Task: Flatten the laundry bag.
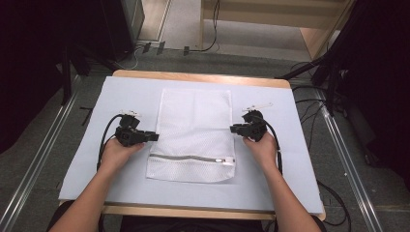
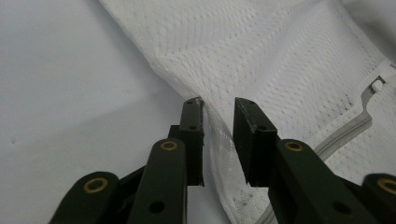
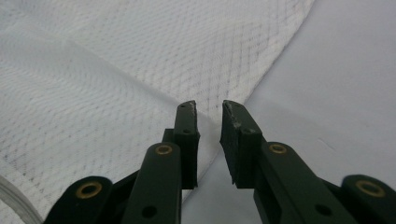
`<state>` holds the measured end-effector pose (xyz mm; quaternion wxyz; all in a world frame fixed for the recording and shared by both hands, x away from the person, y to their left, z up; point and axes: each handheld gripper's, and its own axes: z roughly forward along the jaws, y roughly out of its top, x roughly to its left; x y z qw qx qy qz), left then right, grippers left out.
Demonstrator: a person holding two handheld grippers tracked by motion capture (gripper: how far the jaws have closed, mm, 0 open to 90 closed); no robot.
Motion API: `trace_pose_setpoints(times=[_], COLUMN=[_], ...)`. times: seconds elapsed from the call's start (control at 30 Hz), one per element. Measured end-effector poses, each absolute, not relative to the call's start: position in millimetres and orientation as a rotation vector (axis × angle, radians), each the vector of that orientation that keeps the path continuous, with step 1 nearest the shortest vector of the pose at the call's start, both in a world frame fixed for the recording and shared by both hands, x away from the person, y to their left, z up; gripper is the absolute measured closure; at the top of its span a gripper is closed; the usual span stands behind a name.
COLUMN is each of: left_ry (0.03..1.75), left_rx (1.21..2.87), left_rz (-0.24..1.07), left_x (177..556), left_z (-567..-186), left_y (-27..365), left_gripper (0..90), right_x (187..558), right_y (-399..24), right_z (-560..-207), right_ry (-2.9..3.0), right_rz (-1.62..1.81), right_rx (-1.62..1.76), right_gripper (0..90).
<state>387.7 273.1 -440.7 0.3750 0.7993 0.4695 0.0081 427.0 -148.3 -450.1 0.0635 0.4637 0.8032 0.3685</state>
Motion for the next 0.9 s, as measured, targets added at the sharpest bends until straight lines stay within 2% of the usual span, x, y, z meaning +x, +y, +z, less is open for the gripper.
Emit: trace_pose_setpoints(times=[0.23, 0.6, 0.9], left_ry=[1.170, 1.149, 1.093], left_rx=[2.035, 2.038, 2.093], left_rz=[0.040, 0.051, 0.054], left_x=[392, 397, 390], left_z=[-433, -429, -421], left_y=[269, 257, 242], left_gripper=[64.1, 50.3, 44.2], right_x=[423, 436, 432], right_y=[-142, -131, -135], right_z=[-447, -469, -461], right_ry=[2.404, 2.426, 2.410], right_rz=[1.125, 1.054, 1.083], right_rx=[1.352, 1.364, 1.372], right_gripper=[89.2, 88.5, 88.7])
